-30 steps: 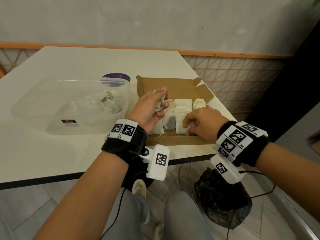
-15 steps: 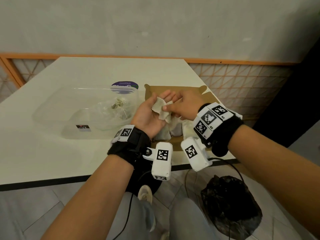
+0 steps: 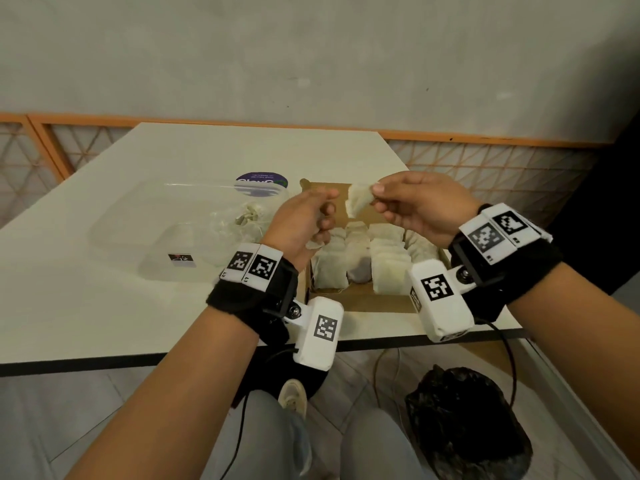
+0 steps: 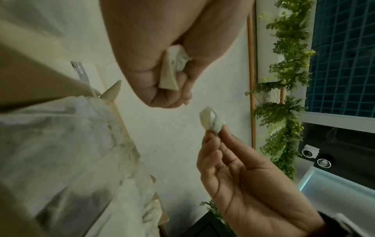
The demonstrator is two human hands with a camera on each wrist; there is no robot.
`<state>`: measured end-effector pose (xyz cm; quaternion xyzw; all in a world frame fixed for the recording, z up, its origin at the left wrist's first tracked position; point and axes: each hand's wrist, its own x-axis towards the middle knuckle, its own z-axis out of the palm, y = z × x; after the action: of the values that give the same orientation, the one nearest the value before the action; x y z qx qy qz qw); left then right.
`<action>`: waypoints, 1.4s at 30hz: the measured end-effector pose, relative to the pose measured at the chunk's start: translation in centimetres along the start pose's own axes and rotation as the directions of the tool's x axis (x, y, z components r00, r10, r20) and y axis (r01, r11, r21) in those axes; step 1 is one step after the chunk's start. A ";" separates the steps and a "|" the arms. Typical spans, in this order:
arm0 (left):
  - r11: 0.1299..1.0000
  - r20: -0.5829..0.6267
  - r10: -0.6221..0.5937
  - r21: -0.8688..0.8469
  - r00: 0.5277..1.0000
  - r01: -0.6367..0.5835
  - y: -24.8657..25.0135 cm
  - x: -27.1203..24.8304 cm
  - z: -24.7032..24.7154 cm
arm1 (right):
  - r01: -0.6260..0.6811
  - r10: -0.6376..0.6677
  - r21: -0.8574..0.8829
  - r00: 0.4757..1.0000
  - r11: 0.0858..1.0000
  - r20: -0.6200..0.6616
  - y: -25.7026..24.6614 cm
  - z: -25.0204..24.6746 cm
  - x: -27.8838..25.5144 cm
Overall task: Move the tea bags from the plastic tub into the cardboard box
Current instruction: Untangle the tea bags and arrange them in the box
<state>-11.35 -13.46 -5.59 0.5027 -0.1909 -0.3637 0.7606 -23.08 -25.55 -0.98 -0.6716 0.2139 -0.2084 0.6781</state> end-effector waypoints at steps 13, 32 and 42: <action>0.890 0.076 0.015 0.454 0.997 -0.048 0.7 -0.3 0.5 | 0.092 -0.099 -0.281 0.995 0.955 -0.012 0.7 -0.7 -0.4; 0.999 -0.059 0.037 0.014 0.998 -0.036 1.3 -0.6 -1.3 | -0.032 0.240 -0.715 0.952 0.698 0.192 4.4 3.4 0.5; 0.924 0.120 -0.066 -0.367 0.991 0.106 1.1 -0.9 -1.1 | 0.101 -0.208 -0.750 0.977 0.654 -0.049 2.8 3.6 1.0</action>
<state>-10.80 -11.88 -5.03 0.3371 -0.1363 -0.4523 0.8144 -20.18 -23.12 -3.78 -0.8898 0.2661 -0.2035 0.3099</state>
